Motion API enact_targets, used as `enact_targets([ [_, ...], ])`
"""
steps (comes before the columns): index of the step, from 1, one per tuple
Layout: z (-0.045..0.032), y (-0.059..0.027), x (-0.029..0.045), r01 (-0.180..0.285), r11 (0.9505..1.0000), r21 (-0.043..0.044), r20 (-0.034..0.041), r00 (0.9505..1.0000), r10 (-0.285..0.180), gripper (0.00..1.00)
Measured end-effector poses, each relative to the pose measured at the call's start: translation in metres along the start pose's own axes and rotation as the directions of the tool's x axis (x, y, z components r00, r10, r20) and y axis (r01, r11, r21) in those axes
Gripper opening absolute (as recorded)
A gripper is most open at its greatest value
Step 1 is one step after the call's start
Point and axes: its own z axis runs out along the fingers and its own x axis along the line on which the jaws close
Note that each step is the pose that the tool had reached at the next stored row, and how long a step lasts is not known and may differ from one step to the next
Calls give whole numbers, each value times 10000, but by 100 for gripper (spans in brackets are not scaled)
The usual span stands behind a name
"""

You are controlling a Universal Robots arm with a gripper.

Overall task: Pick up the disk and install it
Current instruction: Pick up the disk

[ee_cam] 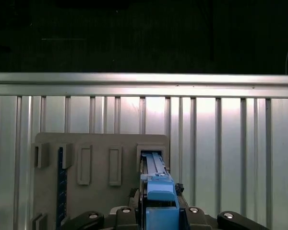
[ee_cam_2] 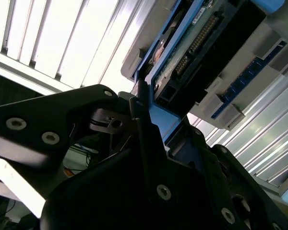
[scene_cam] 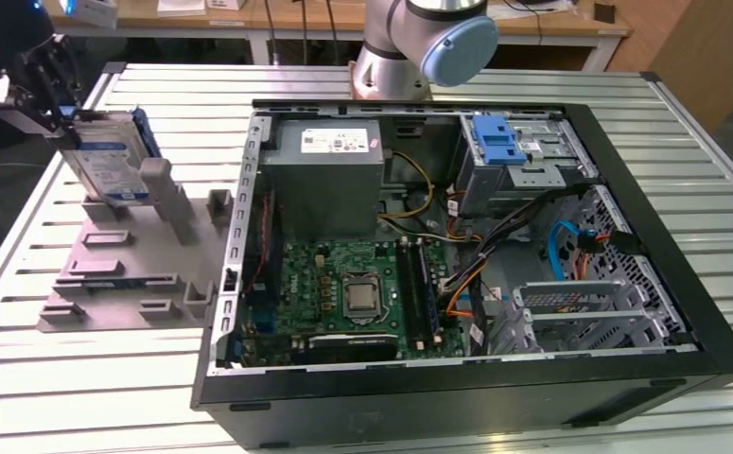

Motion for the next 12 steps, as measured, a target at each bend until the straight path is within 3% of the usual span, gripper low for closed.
enact_targets([
  [12,-171,3,1,0,10000,62,1,10000,0,36],
])
